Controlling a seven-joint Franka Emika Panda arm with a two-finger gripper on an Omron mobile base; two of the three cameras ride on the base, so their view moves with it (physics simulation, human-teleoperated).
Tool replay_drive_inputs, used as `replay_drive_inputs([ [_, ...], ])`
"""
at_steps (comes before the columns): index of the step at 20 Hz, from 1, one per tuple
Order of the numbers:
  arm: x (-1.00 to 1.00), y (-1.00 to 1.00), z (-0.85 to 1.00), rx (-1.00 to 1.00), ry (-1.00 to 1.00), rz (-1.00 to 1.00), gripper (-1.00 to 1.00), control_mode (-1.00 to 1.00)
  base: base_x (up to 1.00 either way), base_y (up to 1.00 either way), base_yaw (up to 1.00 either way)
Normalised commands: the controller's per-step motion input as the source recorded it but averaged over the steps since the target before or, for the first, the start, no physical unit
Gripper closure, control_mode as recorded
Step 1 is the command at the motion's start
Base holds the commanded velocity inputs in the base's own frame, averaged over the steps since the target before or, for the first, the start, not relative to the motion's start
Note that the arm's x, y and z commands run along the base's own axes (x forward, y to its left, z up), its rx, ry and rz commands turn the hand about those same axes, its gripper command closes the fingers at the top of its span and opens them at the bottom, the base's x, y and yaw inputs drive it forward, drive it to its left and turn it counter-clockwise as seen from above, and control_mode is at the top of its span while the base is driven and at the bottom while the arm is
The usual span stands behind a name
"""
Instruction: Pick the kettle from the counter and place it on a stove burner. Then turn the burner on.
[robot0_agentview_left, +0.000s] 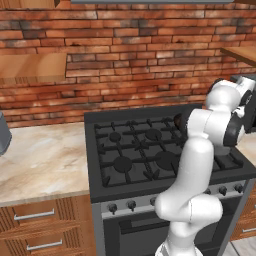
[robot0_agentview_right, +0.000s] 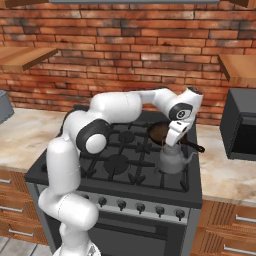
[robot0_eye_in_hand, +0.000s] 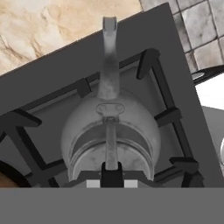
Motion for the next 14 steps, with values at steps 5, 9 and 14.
replay_drive_inputs([
  [5, -0.10, 0.00, 0.00, 0.10, -0.18, 0.00, 1.00, -1.00, 0.00, 0.00, 0.00],
  [9, -0.03, 0.00, 0.00, 0.08, -0.06, 0.00, 1.00, -1.00, 0.00, 0.00, 0.00],
  [14, 0.00, 0.00, 0.08, 0.08, -0.01, 0.00, 1.00, -1.00, 0.00, 0.00, 0.00],
])
